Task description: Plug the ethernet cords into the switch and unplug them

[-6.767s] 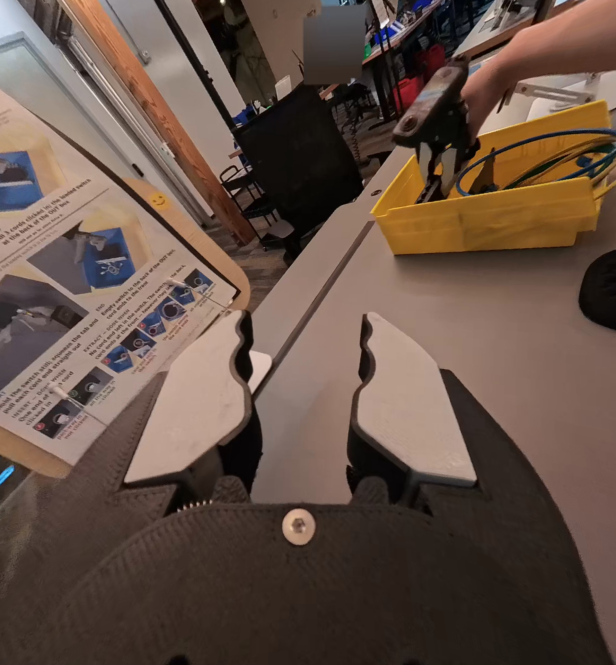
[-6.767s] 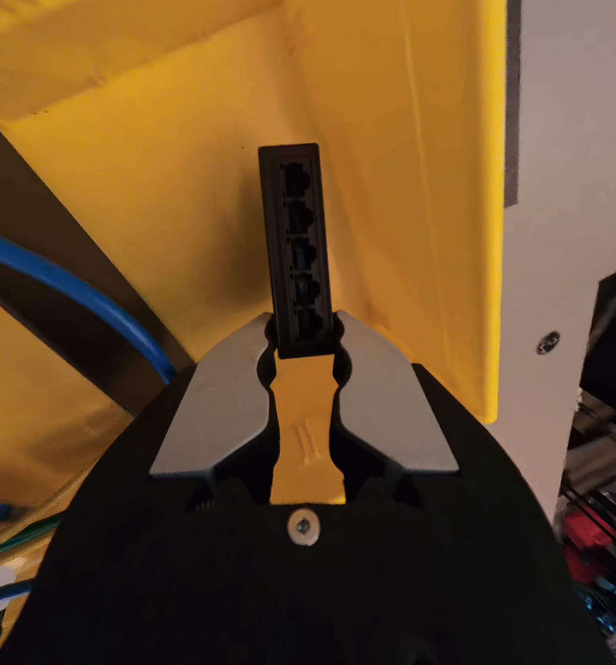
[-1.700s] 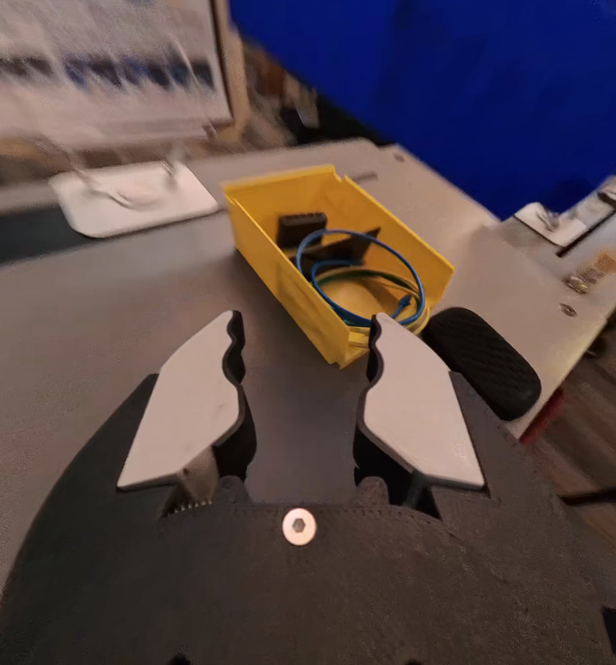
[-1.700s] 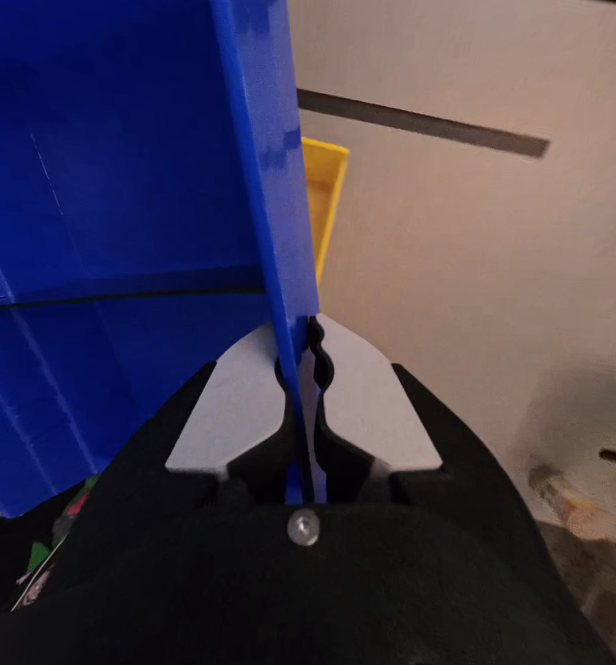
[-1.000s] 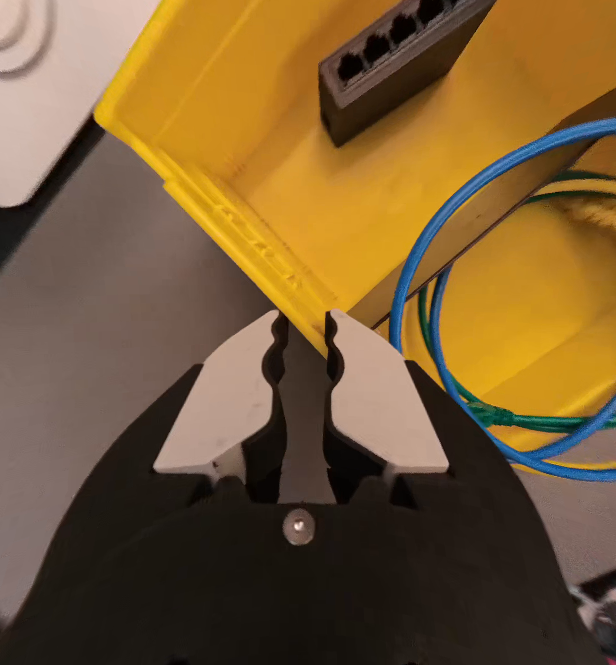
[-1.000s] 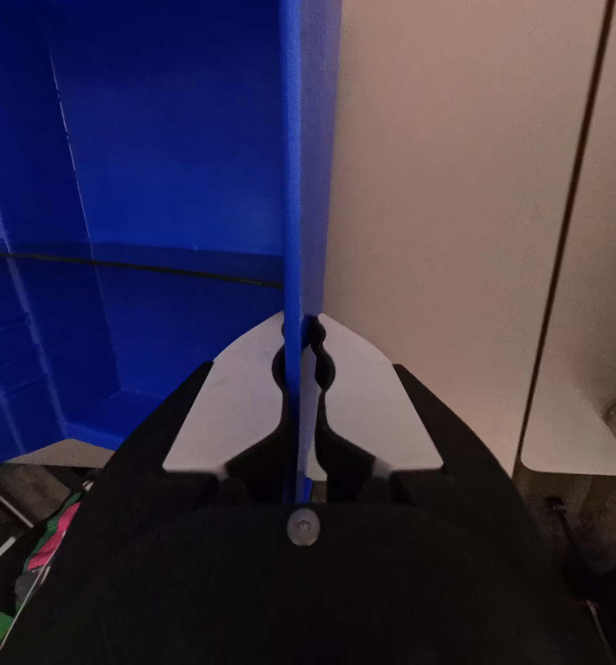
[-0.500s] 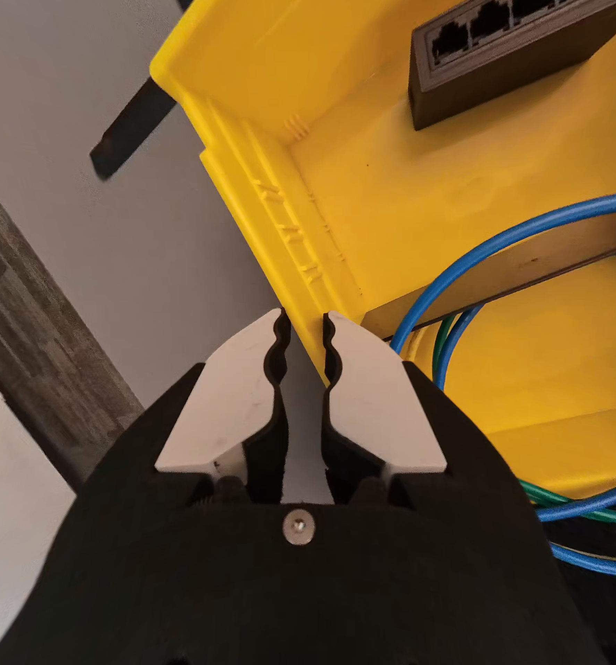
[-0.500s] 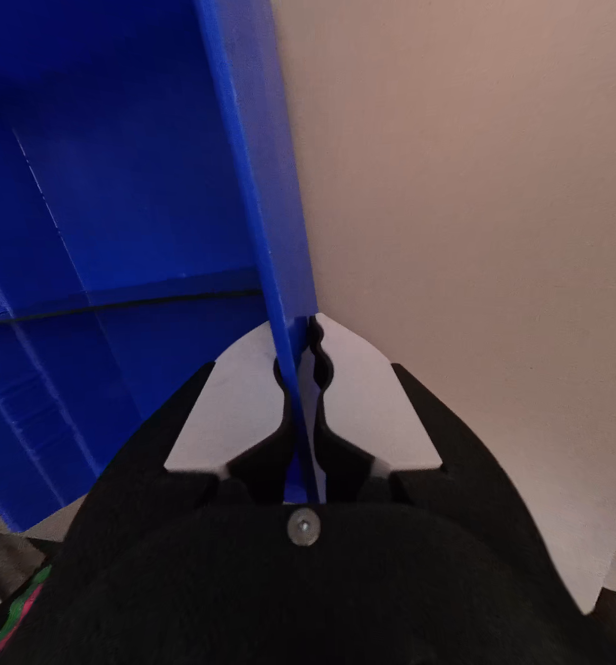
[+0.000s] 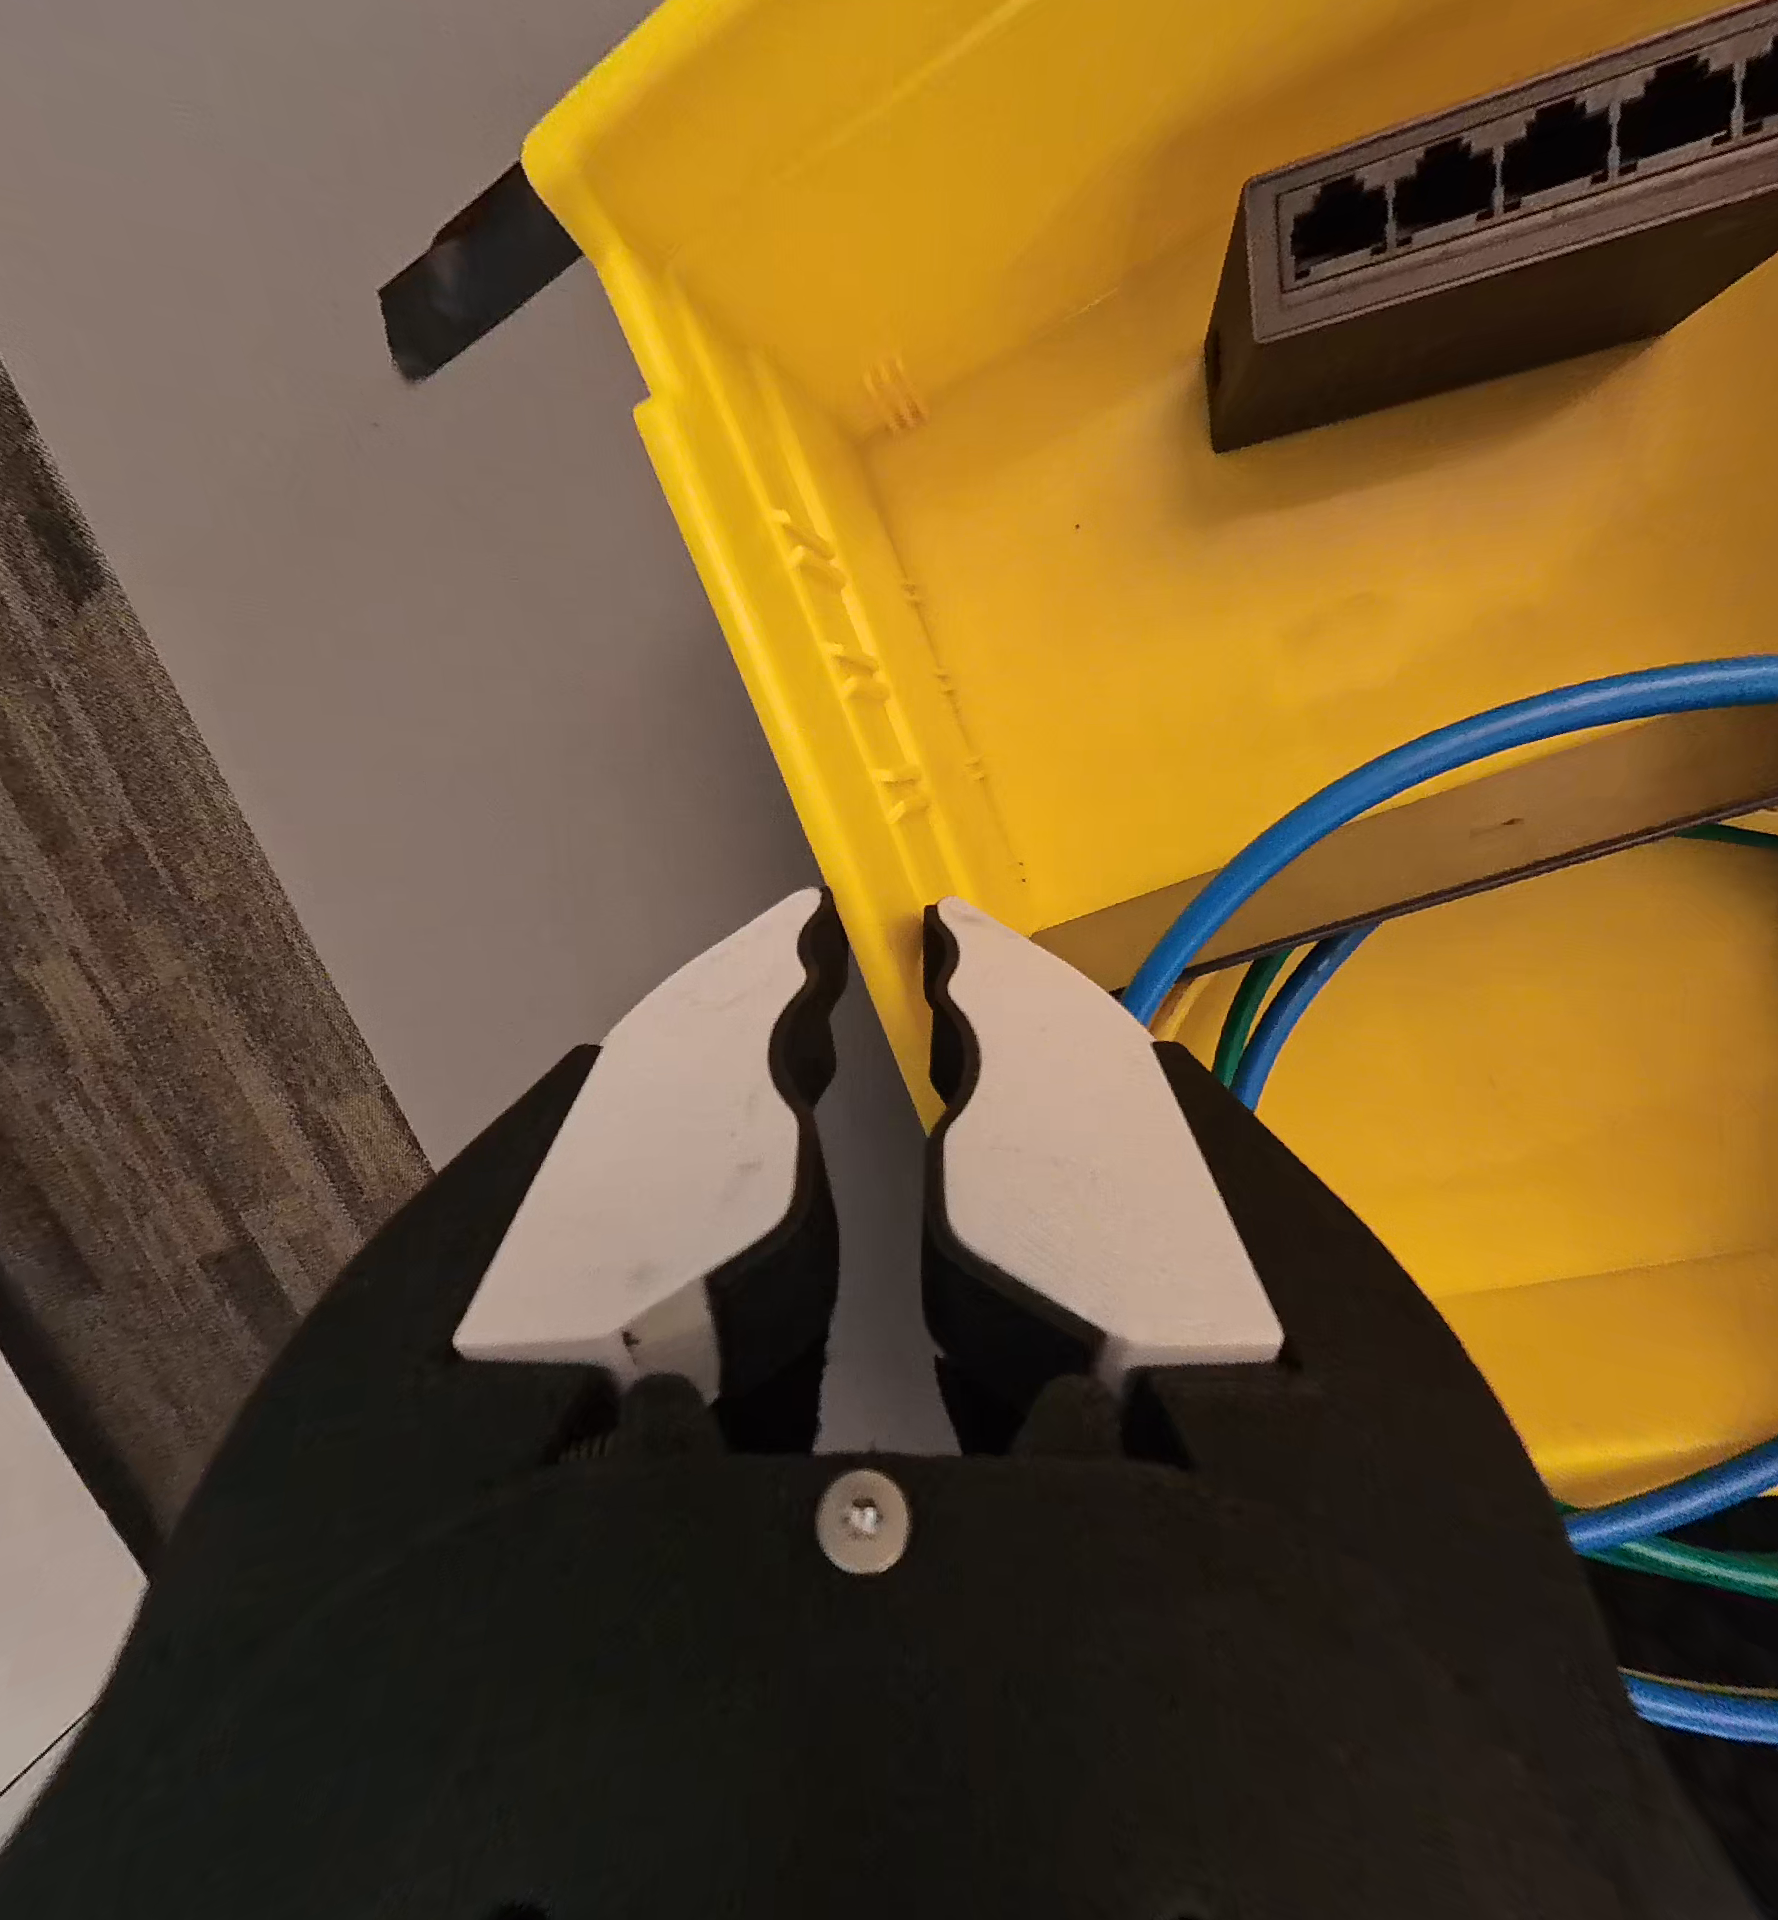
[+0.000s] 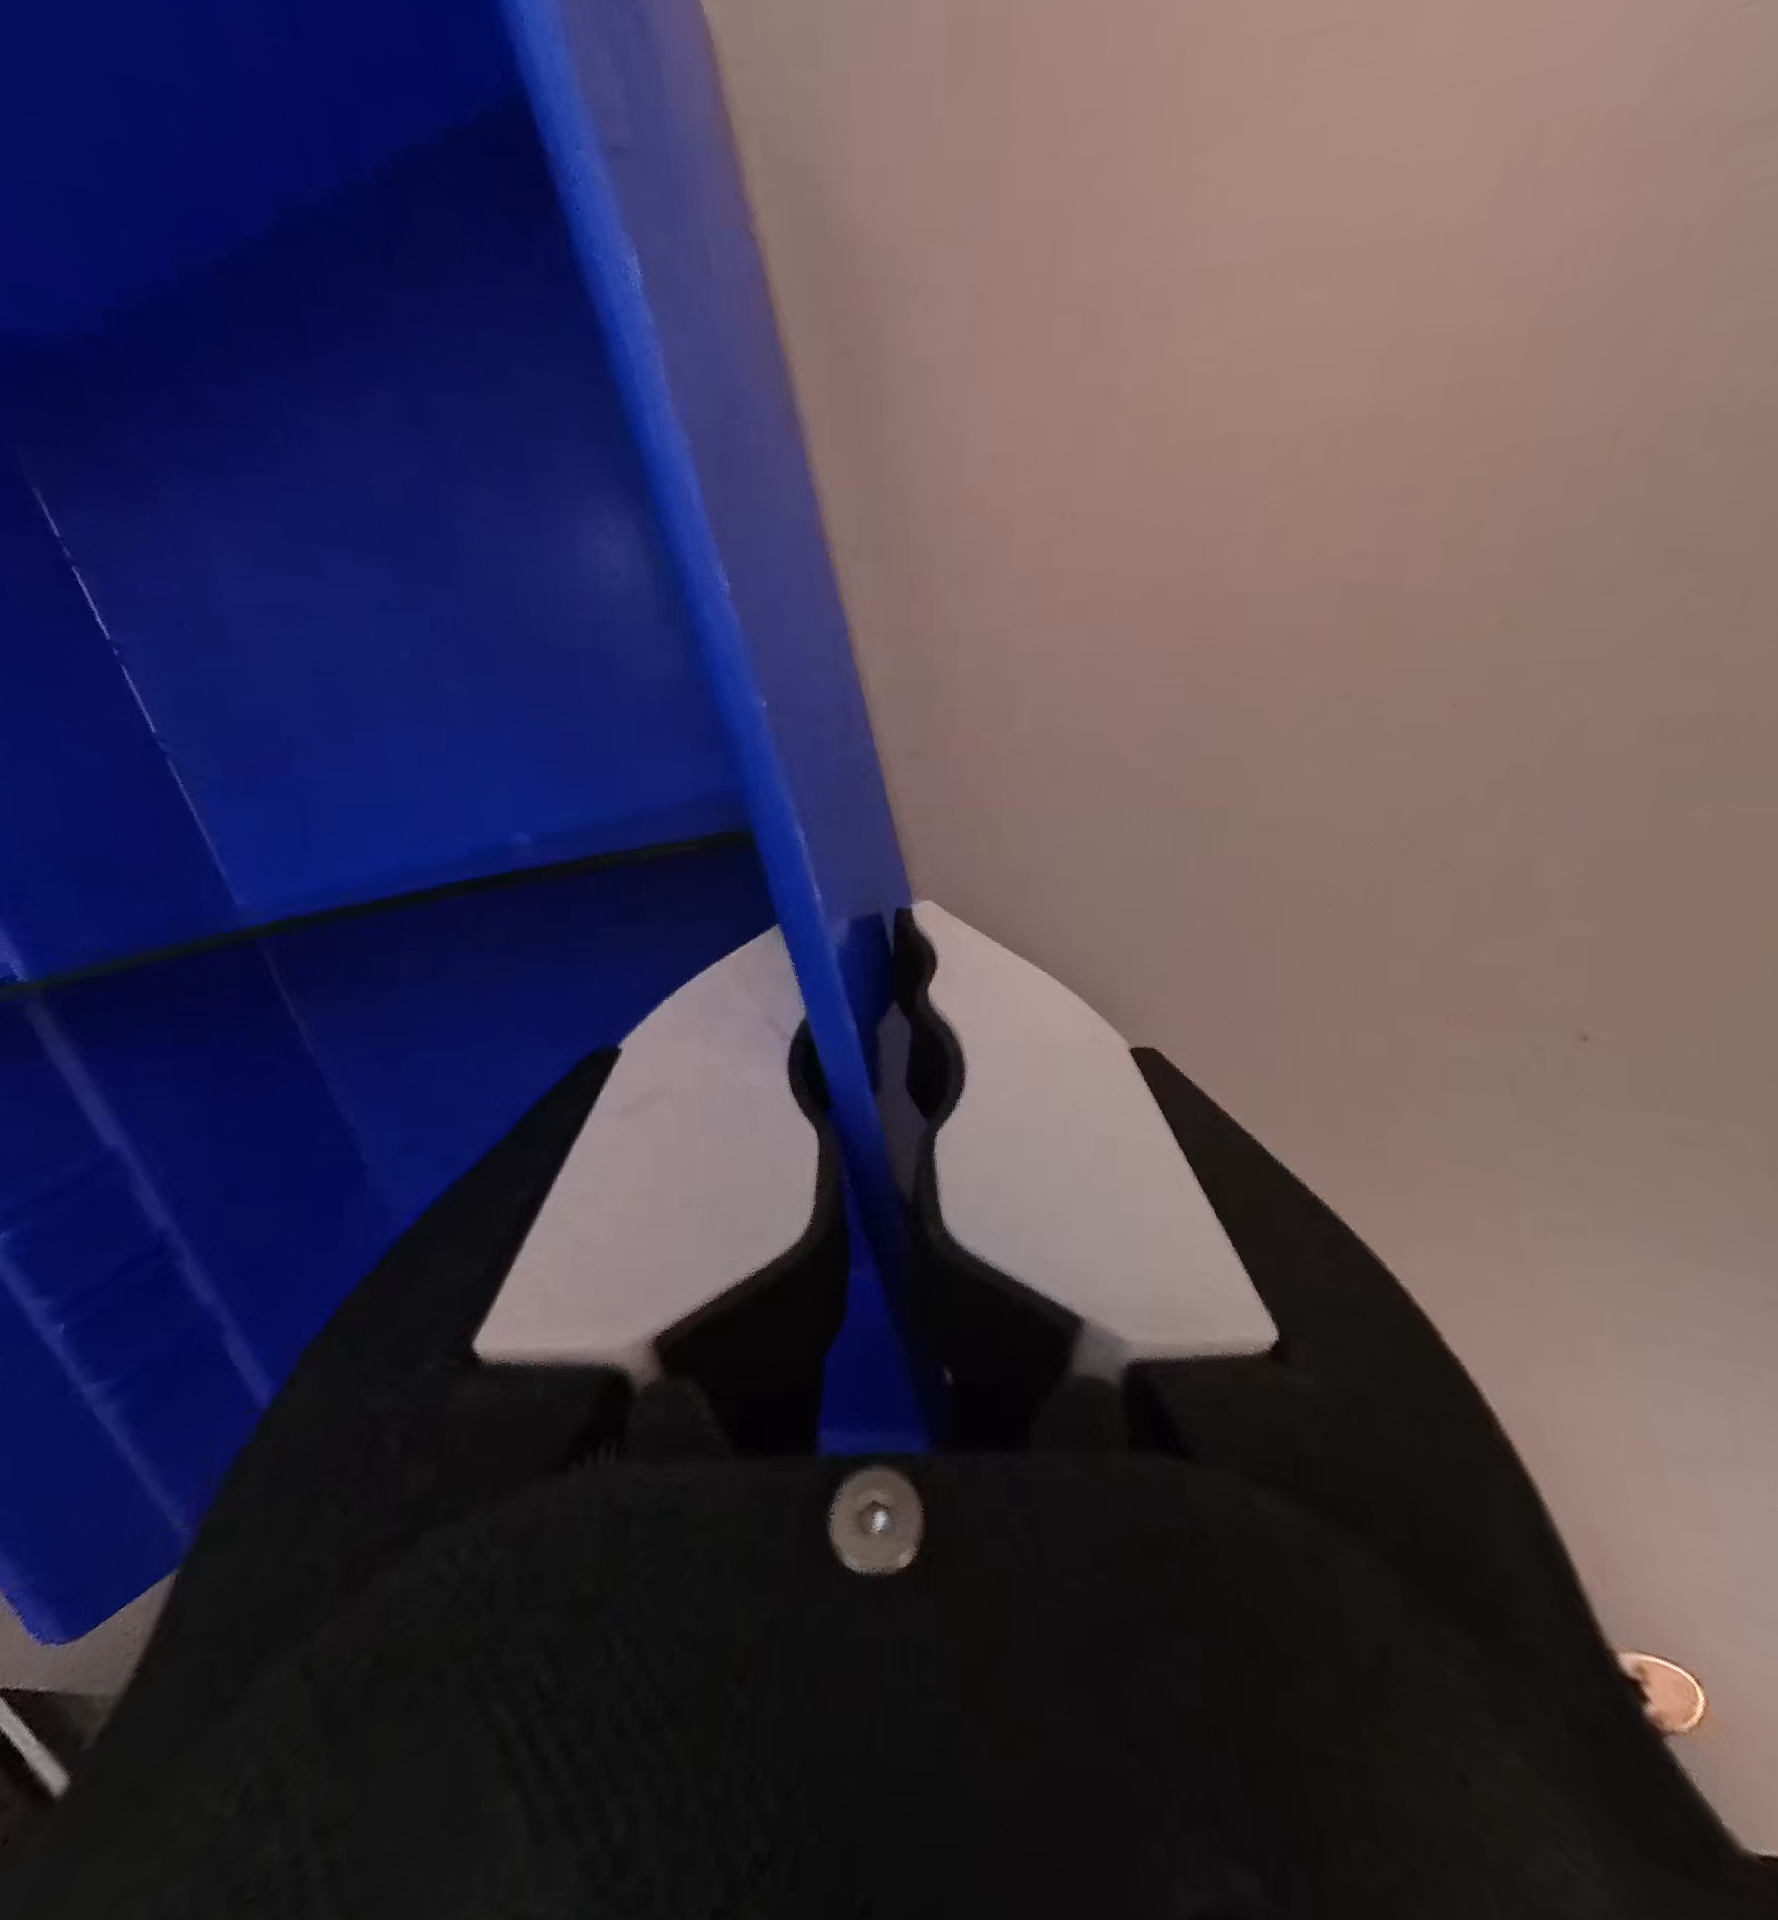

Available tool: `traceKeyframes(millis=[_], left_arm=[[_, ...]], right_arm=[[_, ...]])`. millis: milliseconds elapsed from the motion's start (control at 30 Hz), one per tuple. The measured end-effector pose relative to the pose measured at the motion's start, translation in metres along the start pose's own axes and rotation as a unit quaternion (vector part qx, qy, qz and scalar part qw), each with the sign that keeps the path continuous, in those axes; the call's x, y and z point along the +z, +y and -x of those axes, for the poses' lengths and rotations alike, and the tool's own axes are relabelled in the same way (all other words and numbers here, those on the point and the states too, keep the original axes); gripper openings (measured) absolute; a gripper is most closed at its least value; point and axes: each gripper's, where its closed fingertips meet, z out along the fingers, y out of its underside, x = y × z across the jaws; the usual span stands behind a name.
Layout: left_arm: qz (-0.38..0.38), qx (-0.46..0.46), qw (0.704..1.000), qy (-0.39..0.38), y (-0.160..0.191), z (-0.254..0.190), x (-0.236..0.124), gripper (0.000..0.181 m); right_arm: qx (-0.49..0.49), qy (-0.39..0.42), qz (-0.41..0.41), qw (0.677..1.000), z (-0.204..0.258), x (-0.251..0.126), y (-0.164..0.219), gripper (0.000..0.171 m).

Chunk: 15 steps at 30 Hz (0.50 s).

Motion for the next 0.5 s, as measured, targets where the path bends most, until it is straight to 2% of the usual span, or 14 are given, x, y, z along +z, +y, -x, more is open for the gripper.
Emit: traceKeyframes(millis=[33,500], left_arm=[[0.000,0.000,1.000,0.001,0.0000,0.0001,0.0000,0.013],[-0.002,-0.005,1.000,-0.009,0.0023,0.0073,0.0013,0.013]], right_arm=[[0.001,0.001,-0.001,1.000,-0.0003,0.0001,0.0001,0.009],[0.019,0.014,-0.010,1.000,-0.0003,0.0001,0.0001,0.009]])
